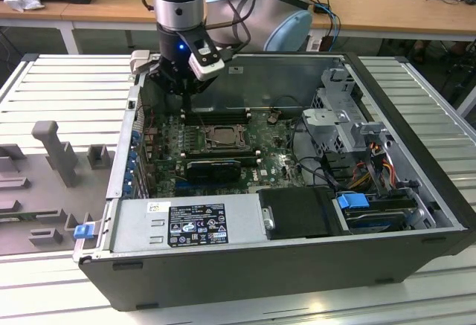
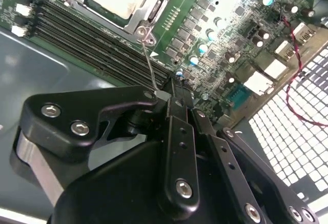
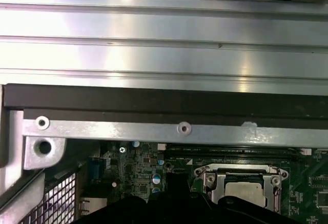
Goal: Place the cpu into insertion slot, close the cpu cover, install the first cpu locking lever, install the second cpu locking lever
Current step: 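Install the first cpu locking lever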
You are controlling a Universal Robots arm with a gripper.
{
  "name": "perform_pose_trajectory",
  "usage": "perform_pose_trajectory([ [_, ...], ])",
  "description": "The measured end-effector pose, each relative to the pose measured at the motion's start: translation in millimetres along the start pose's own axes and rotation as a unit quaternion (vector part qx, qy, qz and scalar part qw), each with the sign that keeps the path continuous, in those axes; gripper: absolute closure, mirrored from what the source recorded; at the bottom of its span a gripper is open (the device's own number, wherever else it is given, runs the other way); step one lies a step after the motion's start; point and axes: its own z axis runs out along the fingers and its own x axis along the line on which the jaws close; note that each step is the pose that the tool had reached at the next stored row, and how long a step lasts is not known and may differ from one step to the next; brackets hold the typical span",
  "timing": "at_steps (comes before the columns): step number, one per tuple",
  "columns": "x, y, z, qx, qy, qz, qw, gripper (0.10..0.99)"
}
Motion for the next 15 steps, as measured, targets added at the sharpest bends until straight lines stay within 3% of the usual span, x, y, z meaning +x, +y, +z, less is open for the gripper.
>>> perform_pose_trajectory([
  [8,-15.0,-0.5,0.6,0.0000,0.0000,0.000,1.0000,0.980],
  [15,-35.8,-1.1,1.7,0.0005,0.0000,0.000,1.0000,0.980],
])
